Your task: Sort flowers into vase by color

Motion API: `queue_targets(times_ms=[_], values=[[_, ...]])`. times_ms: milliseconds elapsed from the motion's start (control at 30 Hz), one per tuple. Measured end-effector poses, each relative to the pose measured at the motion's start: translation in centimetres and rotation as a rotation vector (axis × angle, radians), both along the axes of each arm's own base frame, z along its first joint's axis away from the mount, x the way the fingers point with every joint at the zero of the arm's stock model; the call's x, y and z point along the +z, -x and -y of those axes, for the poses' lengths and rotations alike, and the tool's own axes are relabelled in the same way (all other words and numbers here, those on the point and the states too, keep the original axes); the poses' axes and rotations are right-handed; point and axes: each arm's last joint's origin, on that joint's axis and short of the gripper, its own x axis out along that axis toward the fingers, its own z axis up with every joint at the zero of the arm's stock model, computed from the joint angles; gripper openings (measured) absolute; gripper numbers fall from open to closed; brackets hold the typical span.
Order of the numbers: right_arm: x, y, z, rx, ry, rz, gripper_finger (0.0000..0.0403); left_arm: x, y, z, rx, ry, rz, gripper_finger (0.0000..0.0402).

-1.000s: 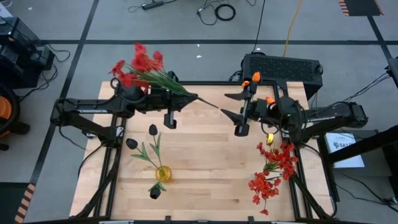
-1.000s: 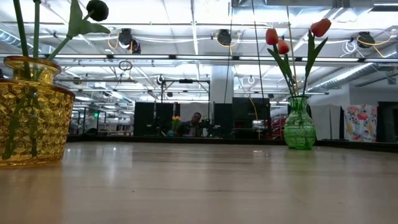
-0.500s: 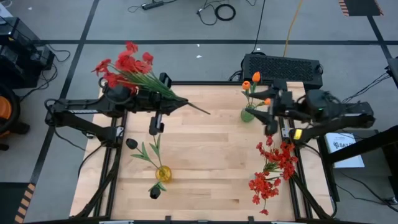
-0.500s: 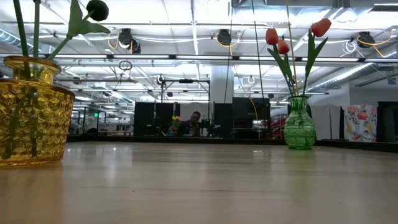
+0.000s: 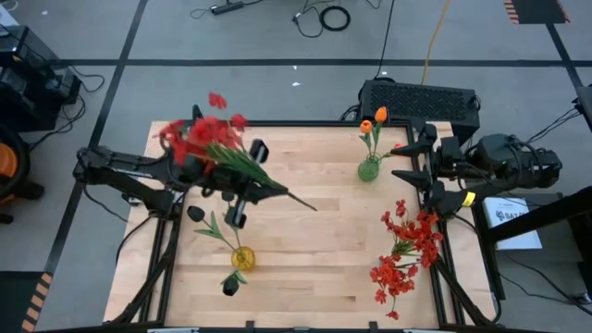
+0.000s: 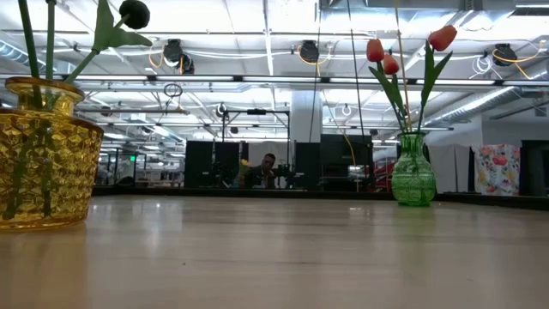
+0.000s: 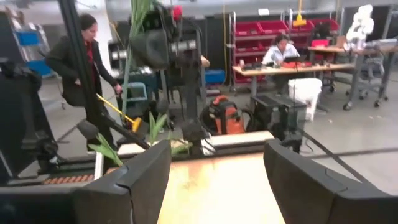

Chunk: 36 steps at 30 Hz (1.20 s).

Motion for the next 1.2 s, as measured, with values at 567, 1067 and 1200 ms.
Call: queue_targets(times_ms=[567, 1067, 1200], values=[[1.4, -2.4, -1.5, 0.072, 0.024, -0.026, 0.0232, -2.7, -8.1, 3.9, -0.024, -0.009, -0.071, 0.0002], [1.7, -2.4, -3.7, 0.213, 0.026, -0.021, 0.0215, -6.1, -10.7, 5.8, 0.0, -0.068, -0.161, 0.0002], [1.2, -4.3, -4.6, 0.157, 0.043, -0.046, 0.0215, -6.0, -11.1, 3.8, 0.073, -0.057, -0.168, 0.0002]])
